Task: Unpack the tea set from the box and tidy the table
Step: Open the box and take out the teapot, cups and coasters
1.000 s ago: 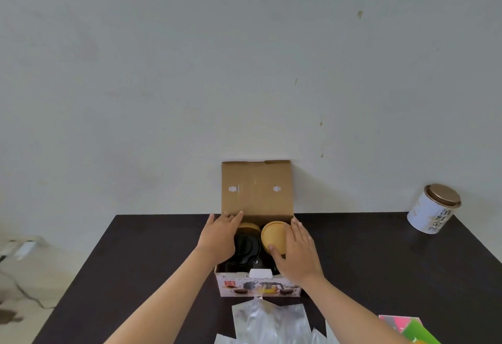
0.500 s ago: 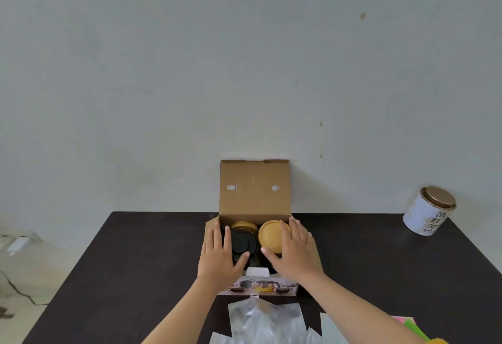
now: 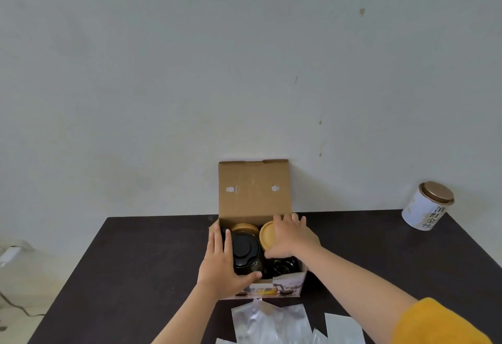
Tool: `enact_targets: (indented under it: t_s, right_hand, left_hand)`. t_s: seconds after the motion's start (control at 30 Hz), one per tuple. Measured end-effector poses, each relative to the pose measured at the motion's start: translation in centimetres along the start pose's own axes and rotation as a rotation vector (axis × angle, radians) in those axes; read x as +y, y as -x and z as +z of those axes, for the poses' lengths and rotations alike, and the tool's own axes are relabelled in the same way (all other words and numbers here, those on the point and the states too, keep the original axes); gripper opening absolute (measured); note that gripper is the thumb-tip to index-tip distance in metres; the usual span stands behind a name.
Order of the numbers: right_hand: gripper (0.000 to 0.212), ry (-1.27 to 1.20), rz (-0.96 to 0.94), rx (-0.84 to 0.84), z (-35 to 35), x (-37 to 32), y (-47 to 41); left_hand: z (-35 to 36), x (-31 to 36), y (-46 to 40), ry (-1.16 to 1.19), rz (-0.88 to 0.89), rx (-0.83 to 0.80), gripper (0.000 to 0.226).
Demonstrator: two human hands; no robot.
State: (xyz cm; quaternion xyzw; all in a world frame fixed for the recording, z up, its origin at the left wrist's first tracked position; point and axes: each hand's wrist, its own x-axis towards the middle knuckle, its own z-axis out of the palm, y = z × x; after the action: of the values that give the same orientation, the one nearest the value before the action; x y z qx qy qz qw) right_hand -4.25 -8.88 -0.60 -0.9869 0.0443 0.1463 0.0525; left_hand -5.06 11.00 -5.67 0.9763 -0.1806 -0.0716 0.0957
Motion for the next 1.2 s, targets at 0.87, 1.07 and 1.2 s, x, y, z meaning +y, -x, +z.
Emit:
enact_targets:
  t_s: [0.87, 1.07, 1.2]
  right_hand:
    - [0.087, -0.353, 0.306, 0.139, 4.9, 20.2, 5.9]
    - [0.080, -0.335, 0.351, 0.101, 7.8, 26.1, 5.3]
    - [0.079, -0.352, 0.354, 0.126, 9.4, 28.6, 3.7]
  left_hand:
    - [1.3, 13.0, -0.3, -0.008, -0.384, -0.007, 0.153]
    - [2.0, 13.1, -0.6, -0.064, -0.404, 0.048, 0.153]
    - [2.7, 13.0, -0.8, -0.090, -0.405, 0.076, 0.149]
